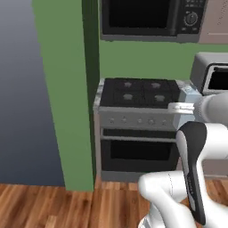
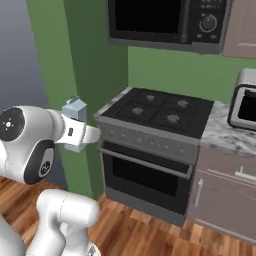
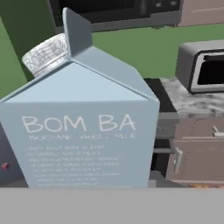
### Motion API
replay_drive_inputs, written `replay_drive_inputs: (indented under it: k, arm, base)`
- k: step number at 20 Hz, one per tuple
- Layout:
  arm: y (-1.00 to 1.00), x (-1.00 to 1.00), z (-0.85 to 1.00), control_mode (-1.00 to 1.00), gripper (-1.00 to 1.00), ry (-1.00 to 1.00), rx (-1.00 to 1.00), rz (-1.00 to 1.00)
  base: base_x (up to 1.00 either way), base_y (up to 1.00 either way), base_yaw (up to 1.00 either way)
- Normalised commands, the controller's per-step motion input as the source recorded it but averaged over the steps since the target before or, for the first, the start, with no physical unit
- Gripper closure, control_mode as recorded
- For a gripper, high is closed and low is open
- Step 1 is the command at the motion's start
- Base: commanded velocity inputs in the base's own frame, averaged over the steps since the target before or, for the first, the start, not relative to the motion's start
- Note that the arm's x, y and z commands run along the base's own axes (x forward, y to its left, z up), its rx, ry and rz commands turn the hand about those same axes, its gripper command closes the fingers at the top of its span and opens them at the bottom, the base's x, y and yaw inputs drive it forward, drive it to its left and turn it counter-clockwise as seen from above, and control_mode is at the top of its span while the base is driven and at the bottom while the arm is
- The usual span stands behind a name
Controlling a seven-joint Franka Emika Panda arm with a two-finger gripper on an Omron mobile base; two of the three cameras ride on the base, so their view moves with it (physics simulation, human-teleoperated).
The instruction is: Take a sugar cube from the saucer and place it inside the coffee. Then, grab milk from the fridge and place it next to the coffee on the counter to sweeten the coffee.
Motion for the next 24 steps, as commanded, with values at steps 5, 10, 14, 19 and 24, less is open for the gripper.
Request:
replay_drive_inputs:
  k: [5, 10, 14, 19, 24]
  arm:
    - [0.00, 0.00, 0.00, 1.00, 1.00, 0.00, 0.00, 0.00]
    - [0.00, 0.00, 0.00, 1.00, 1.00, 0.00, 0.00, 0.00]
    - [0.00, 0.00, 0.00, 1.00, 1.00, 0.00, 0.00, 0.00]
    - [0.00, 0.00, 0.00, 1.00, 1.00, 0.00, 0.00, 0.00]
    - [0.00, 0.00, 0.00, 1.00, 1.00, 0.00, 0.00, 0.00]
  base:
    - [0.26, -1.00, -0.35]
    - [0.30, -1.00, -0.34]
    - [0.29, -1.00, -0.34]
    - [0.27, -1.00, -0.35]
    - [0.30, -1.00, -0.35]
